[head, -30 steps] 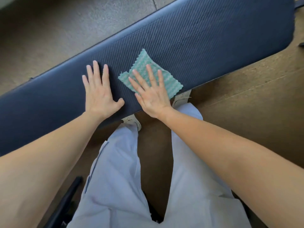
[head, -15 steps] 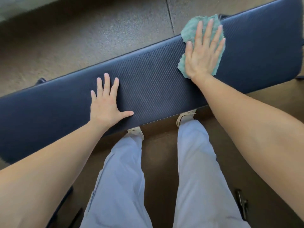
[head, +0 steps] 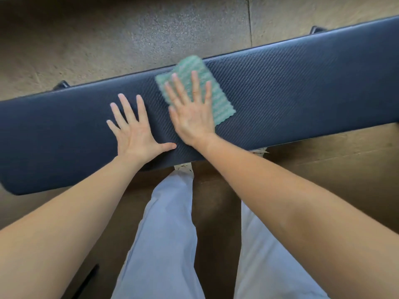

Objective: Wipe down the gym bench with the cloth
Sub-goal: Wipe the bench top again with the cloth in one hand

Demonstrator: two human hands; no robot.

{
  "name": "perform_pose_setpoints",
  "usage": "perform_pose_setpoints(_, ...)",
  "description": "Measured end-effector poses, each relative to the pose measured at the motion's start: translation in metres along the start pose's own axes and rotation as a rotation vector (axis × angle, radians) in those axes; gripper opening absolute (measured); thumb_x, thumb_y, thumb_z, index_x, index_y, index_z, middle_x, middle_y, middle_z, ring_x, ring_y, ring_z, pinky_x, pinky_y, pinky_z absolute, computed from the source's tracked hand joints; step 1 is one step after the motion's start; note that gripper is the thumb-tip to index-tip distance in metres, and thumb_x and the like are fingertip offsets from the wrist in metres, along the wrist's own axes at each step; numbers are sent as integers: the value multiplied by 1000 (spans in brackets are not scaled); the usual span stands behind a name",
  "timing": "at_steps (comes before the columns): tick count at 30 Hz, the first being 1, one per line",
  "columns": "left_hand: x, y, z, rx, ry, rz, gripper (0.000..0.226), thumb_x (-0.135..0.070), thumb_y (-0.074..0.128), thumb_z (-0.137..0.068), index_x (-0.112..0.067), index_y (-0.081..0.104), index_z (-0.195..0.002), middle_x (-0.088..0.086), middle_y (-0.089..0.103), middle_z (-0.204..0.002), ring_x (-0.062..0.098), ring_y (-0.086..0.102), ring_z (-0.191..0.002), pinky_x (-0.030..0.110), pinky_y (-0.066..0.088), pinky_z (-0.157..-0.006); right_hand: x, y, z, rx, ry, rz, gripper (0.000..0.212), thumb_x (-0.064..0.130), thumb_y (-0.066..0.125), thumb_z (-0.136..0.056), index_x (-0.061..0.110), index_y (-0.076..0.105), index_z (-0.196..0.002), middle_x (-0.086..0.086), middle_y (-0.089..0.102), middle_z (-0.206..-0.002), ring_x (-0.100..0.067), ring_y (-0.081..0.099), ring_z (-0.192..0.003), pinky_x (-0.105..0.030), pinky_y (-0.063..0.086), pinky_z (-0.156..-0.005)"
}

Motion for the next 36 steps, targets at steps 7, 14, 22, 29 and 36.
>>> perform_pose_setpoints(7,2,5,-2,10,9,-11,163,-86,79,-47,-17,-16,-161,24,-20,-168,52,-12,-153,76,16,-116,-4,23,31,43,-279,75,62,46,32,-105,31,18,-163,-3,13,-172,-39,6,-157,-59,6,-125)
perform_pose_setpoints(14,5,7,1,-16,43,8,158,-88,76,-49,-19,-9,-162,26,-13,-168,53,-8,-153,77,17,-115,-171,-3,88,-35,412,48,65,46,23,-106,21,8,-164,-15,5,-171,-44,3,-156,-58,6,-126)
perform_pose_setpoints(22,11,10,3,-62,73,33,152,-89,73,-52,-21,-5,-163,23,-10,-170,50,-7,-155,74,14,-117,-215,-12,120,-108,775,-7,64,38,17,-106,12,7,-163,-15,7,-171,-37,6,-157,-56,8,-127)
perform_pose_setpoints(29,15,9,5,-32,140,30,142,-78,77,-63,-20,-5,-163,21,-14,-170,48,-11,-155,70,9,-119,-47,23,91,-23,261,-6,61,39,28,-105,22,17,-163,-4,13,-171,-43,6,-156,-58,2,-126)
perform_pose_setpoints(36,63,16,29,-93,261,21,96,-30,71,-86,-14,15,-163,19,1,-171,44,2,-157,57,14,-126,107,72,95,115,-278,1,57,44,37,-104,32,31,-159,1,20,-170,-42,8,-156,-64,6,-123)
Point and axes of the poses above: each hand's wrist, its own z-axis away from the middle knuckle, its own y-axis out of the palm, x = y × z, the point moved 8 cm from there along -z, towards the middle knuckle
